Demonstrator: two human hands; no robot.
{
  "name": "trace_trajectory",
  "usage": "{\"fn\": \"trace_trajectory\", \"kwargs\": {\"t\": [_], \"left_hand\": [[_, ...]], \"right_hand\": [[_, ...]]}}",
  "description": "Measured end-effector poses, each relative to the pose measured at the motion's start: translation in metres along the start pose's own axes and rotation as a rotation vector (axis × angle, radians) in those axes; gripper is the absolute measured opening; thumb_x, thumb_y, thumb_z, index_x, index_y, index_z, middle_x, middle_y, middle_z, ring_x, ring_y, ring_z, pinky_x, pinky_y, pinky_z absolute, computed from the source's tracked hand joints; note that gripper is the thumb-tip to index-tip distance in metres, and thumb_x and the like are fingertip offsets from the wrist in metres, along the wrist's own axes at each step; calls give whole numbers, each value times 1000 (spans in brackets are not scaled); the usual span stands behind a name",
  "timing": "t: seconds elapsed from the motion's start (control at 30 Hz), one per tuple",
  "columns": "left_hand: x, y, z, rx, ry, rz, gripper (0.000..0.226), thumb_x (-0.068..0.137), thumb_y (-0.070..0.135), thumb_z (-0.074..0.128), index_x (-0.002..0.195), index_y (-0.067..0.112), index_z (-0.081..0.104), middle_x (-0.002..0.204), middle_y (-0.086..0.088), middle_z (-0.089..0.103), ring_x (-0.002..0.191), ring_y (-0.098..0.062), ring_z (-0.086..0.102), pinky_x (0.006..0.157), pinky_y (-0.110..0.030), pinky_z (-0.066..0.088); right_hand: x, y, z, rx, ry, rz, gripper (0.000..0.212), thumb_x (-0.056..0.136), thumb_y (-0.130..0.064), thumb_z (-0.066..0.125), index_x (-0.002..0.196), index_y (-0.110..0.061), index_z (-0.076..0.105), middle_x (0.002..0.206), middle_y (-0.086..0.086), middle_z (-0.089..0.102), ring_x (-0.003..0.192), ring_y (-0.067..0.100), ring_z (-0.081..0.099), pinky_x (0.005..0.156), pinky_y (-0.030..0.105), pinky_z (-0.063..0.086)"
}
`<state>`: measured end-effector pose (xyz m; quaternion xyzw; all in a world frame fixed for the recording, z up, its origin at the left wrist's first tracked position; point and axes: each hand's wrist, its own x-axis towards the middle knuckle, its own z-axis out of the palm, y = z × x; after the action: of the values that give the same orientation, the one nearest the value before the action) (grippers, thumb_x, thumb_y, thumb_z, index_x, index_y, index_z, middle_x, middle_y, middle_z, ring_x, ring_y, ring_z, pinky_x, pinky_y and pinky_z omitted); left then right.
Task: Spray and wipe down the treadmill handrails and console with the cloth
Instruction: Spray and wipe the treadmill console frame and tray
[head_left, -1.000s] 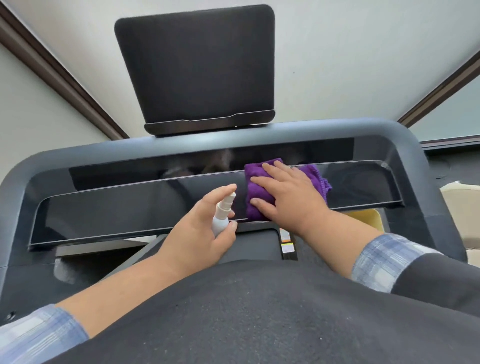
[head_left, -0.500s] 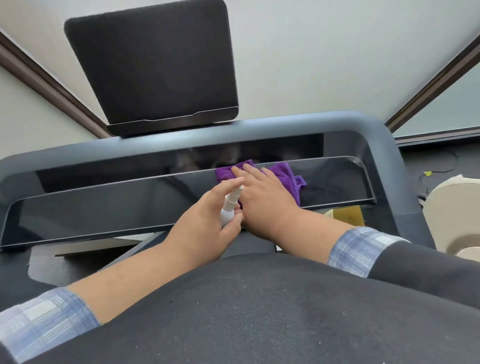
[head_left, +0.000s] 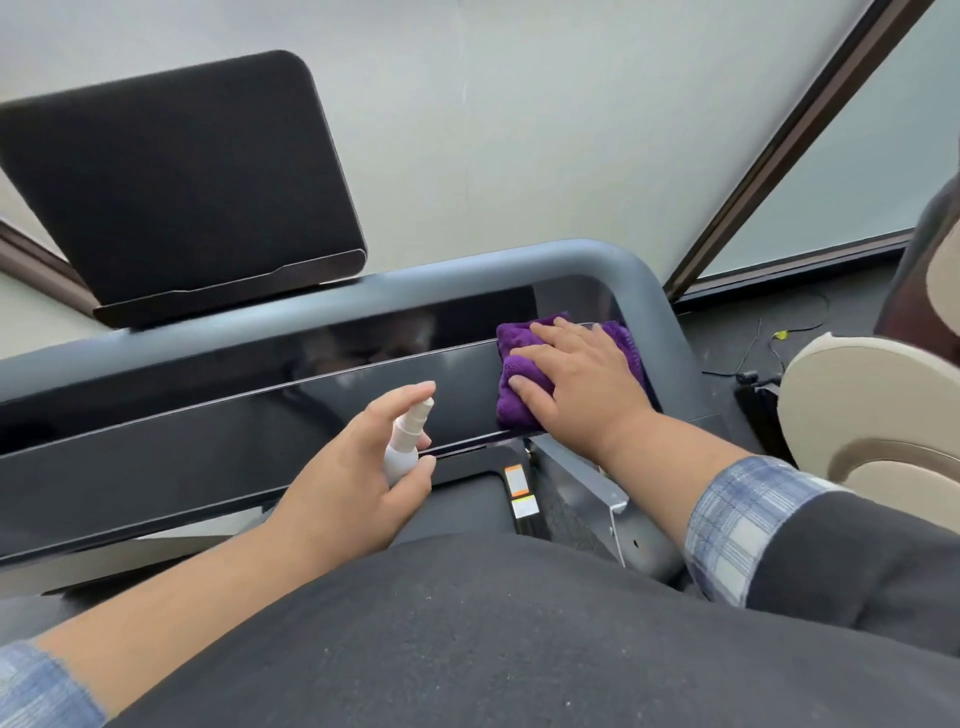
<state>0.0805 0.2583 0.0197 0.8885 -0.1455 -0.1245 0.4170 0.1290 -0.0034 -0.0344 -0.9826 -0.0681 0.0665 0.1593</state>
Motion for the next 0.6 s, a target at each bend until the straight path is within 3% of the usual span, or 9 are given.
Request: {"fn": "trace_trajectory", "kwargs": {"t": [0.17, 0.23, 0.33, 0.4, 0.47, 0.6], "left_hand": [[-1, 1, 3, 20, 15, -4, 82, 85, 11, 70, 120, 74, 30, 94, 18, 60, 72, -5, 59, 72, -25, 49], [2, 5, 6, 15, 1, -2, 84, 85, 11, 70, 117, 77, 29, 95, 25, 60, 73, 0, 60, 72, -20, 46], [8, 12, 10, -2, -35, 12, 84, 85, 10, 69, 116, 78, 30, 98, 34, 57, 70, 5, 59, 73, -20, 46], [11, 14, 11, -4, -36, 4, 80, 85, 14, 70, 119, 75, 32, 98, 28, 59, 70, 0, 59, 74, -26, 50], [12, 14, 13, 4, -34, 3, 78, 85, 16, 69, 121, 74, 31, 98, 26, 59, 70, -1, 59, 73, -26, 50], [14, 18, 13, 8, -25, 12, 79, 85, 15, 70, 121, 74, 32, 97, 21, 61, 68, -1, 59, 71, -25, 49]], "right_hand": [[5, -34, 8, 62, -46, -201, 57, 90, -62, 36, 129, -32, 64, 150, -1, 48, 142, 26, 36, 120, 50, 12], [8, -45, 12, 59, -97, -299, 50, 94, -57, 48, 132, -29, 63, 152, -1, 46, 143, 25, 35, 120, 47, 11], [9, -30, 7, 72, -123, -371, 58, 88, -61, 53, 136, -29, 57, 149, -2, 49, 140, 22, 38, 120, 44, 18], [10, -8, -1, 106, -82, -319, 62, 80, -63, 61, 130, -27, 59, 135, -1, 59, 129, 22, 48, 117, 40, 24], [10, 13, -11, 193, -36, -201, 56, 76, -60, 70, 118, -24, 60, 120, -2, 63, 121, 21, 51, 120, 38, 20], [8, 11, -8, 151, 44, -83, 55, 71, -73, 54, 104, -29, 60, 108, -11, 61, 117, 12, 51, 123, 49, -1]]}}
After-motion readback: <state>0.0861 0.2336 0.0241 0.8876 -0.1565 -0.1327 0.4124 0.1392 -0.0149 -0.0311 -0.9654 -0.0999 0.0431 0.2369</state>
